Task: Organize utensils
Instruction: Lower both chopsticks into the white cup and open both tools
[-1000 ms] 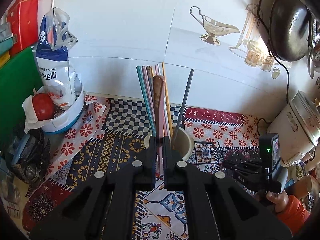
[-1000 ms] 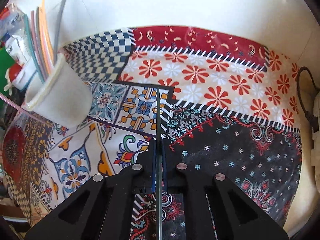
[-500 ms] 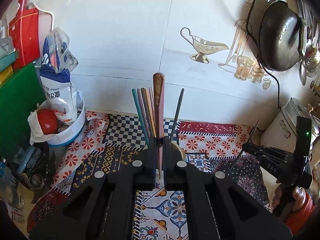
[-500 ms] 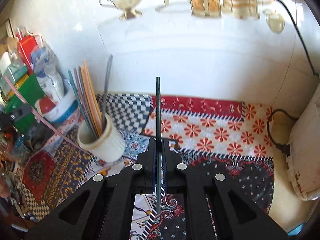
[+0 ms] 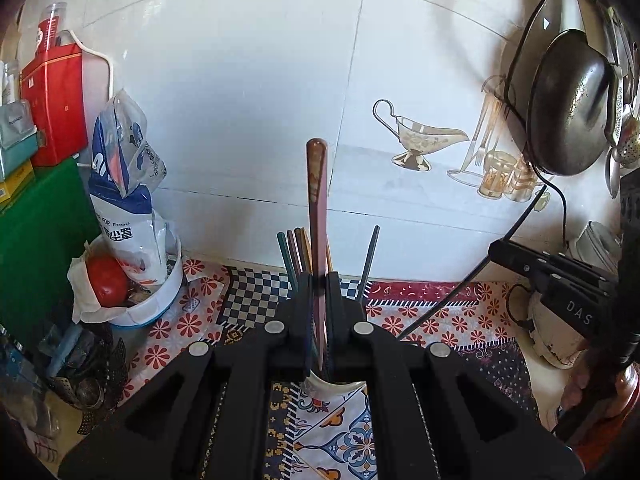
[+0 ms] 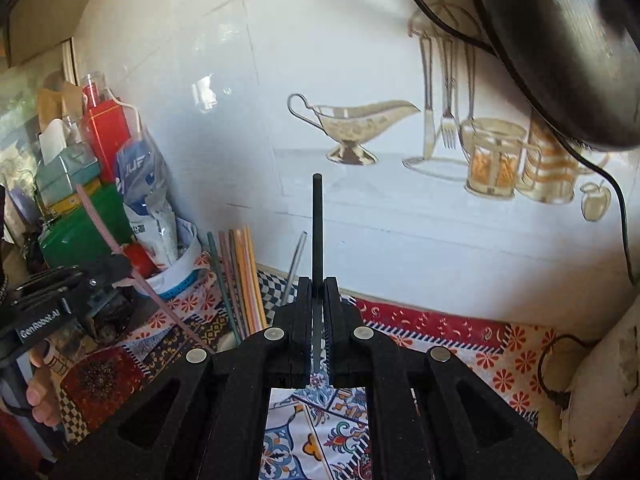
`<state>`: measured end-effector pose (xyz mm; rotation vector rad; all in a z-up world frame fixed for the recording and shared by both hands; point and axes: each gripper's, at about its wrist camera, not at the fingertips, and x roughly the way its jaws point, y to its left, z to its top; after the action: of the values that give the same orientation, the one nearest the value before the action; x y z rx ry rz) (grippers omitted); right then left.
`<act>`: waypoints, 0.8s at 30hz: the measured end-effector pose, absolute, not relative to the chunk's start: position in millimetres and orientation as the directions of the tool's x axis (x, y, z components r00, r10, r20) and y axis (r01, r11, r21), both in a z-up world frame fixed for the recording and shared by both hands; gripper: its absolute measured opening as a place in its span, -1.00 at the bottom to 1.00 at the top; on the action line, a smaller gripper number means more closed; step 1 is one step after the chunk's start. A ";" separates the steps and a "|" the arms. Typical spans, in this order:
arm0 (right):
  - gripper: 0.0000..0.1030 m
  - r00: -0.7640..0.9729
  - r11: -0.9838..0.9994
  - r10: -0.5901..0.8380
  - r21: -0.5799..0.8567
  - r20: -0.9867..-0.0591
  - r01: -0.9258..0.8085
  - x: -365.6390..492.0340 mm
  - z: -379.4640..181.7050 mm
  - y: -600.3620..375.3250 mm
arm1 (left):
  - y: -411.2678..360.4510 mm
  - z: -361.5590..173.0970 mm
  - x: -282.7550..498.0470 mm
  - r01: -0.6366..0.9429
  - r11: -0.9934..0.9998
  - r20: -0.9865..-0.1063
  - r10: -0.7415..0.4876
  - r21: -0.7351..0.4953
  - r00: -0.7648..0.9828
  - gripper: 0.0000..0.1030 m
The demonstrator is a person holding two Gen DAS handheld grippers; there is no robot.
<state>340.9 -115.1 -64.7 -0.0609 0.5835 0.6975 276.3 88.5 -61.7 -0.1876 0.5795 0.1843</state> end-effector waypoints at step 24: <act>-0.91 0.401 0.676 0.589 0.155 -0.701 -0.721 352.5 -131.3 -35.1 | 103.6 -139.9 319.5 -0.261 0.956 -0.727 0.086 -0.131 0.681 -0.93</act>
<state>352.5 -35.1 -131.3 -0.1835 0.8062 0.8337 319.5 103.6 -139.9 -0.2321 0.7997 0.1969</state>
